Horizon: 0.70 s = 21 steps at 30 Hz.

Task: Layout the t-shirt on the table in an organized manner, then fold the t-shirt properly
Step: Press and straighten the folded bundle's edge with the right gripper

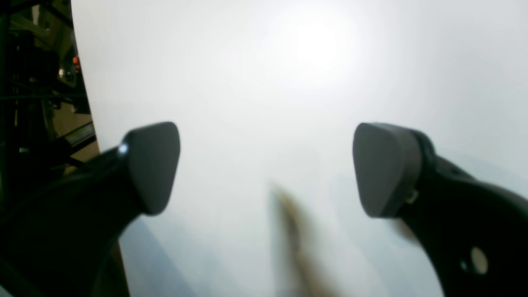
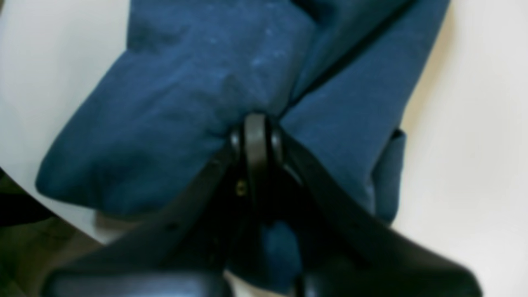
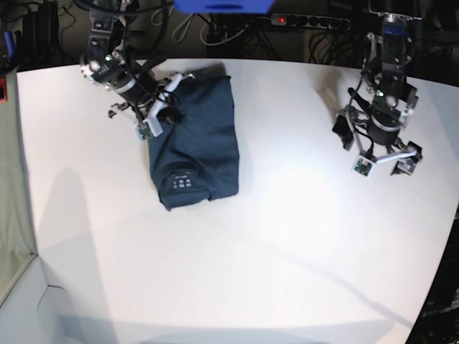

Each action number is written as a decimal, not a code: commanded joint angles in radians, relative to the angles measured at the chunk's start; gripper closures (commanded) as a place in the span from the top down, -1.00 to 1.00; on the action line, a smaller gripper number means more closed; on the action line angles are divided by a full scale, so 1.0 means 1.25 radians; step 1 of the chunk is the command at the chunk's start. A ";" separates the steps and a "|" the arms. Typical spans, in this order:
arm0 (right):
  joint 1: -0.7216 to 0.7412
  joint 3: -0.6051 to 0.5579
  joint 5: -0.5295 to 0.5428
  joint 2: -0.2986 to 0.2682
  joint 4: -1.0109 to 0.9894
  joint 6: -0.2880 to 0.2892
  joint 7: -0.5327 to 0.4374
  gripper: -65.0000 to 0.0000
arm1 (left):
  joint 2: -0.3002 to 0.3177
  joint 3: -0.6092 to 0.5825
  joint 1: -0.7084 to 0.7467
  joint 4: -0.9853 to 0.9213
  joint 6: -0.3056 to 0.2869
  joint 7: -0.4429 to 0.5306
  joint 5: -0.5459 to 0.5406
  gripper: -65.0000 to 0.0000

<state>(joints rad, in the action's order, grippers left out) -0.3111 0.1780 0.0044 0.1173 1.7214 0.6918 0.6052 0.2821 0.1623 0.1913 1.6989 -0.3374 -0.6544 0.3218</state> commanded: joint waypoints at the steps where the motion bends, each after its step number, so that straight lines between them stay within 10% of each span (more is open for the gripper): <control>1: -0.006 -0.003 -0.019 0.003 0.009 0.005 0.033 -1.00 | 0.007 0.005 -0.003 0.014 0.008 0.010 0.005 1.00; 10: -0.021 0.014 -0.020 0.022 0.235 0.005 0.033 -1.00 | 0.003 0.006 0.051 0.075 0.008 0.010 0.000 1.00; 21: -0.012 0.191 -0.020 0.020 0.106 0.005 0.026 -1.00 | -0.063 0.056 0.156 0.114 0.008 0.010 -0.001 1.00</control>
<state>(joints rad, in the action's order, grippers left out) -0.3302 0.4183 -0.0429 0.1436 1.8397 0.6949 0.6647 0.1974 0.2268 0.3855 1.8225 -0.3382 -0.6548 0.3145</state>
